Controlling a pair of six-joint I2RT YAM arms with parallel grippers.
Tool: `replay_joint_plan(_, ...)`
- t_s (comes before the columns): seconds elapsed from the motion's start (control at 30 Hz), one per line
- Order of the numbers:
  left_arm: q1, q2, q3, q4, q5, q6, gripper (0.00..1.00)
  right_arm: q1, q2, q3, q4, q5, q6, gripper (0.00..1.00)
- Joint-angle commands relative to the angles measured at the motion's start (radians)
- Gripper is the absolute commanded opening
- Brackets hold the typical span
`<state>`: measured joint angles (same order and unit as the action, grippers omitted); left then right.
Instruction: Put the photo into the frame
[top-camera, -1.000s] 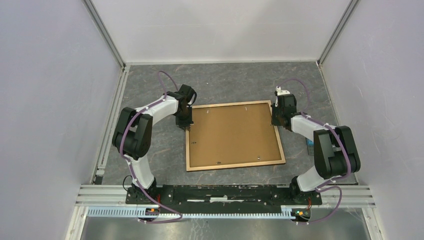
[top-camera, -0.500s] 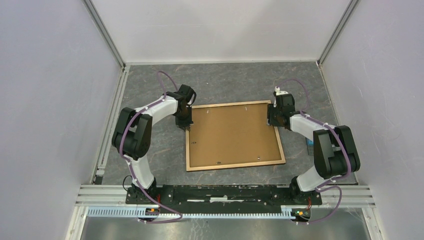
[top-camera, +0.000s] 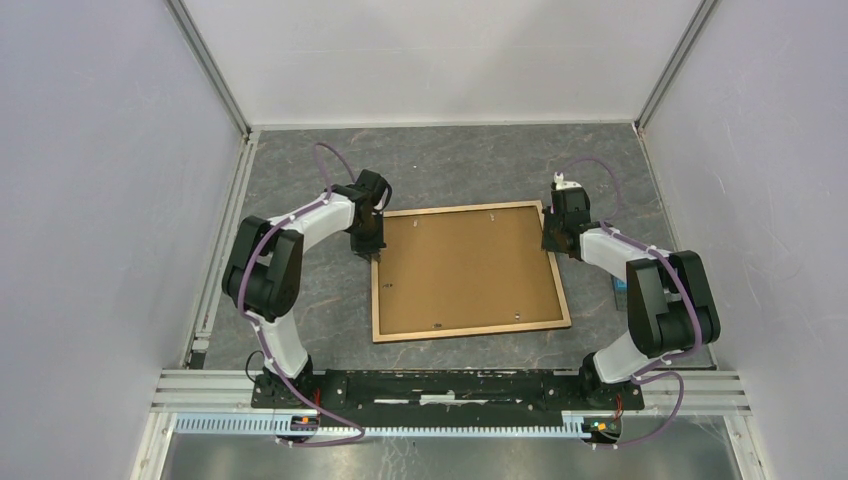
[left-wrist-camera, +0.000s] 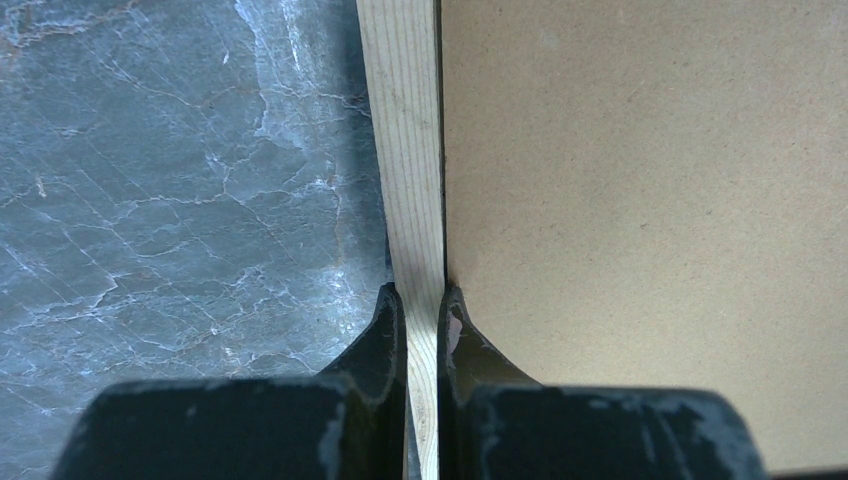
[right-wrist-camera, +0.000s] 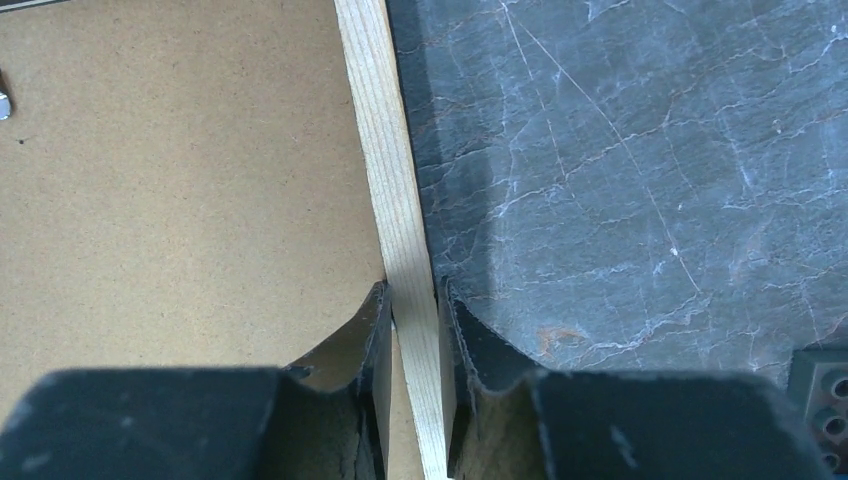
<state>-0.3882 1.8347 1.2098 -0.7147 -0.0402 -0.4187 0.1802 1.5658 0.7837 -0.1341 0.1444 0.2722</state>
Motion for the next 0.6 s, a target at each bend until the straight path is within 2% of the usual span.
replay_joint_plan(0.0,0.026,0.020,-0.076,-0.033,-0.095,-0.002,0.02,0.012,0.055,0.002,-0.038,-0.030,0.030,0.18)
replay_joint_plan(0.07,0.027,-0.006,-0.111,-0.031,-0.083,-0.055,0.02,0.012,0.070,0.022,-0.031,-0.048,0.030,0.21)
replay_joint_plan(0.17,0.028,-0.086,-0.200,0.012,-0.056,-0.162,0.02,0.014,0.111,0.086,-0.004,-0.104,0.035,0.36)
replay_joint_plan(0.3,0.031,-0.202,-0.371,0.073,-0.039,-0.361,0.02,0.037,0.224,0.274,-0.048,-0.201,0.029,0.69)
replay_joint_plan(0.37,0.043,-0.272,-0.478,0.123,-0.005,-0.491,0.02,0.059,0.261,0.383,-0.123,-0.191,0.010,0.80)
replay_joint_plan(0.43,0.048,-0.357,-0.581,0.168,0.035,-0.629,0.02,0.073,0.252,0.458,-0.186,-0.159,0.001,0.87)
replay_joint_plan(0.53,0.048,-0.468,-0.703,0.226,0.128,-0.785,0.02,0.087,0.180,0.492,-0.252,-0.067,-0.018,0.98)
replay_joint_plan(0.57,0.049,-0.510,-0.712,0.224,0.137,-0.800,0.02,0.092,0.151,0.489,-0.268,-0.027,-0.022,0.98)
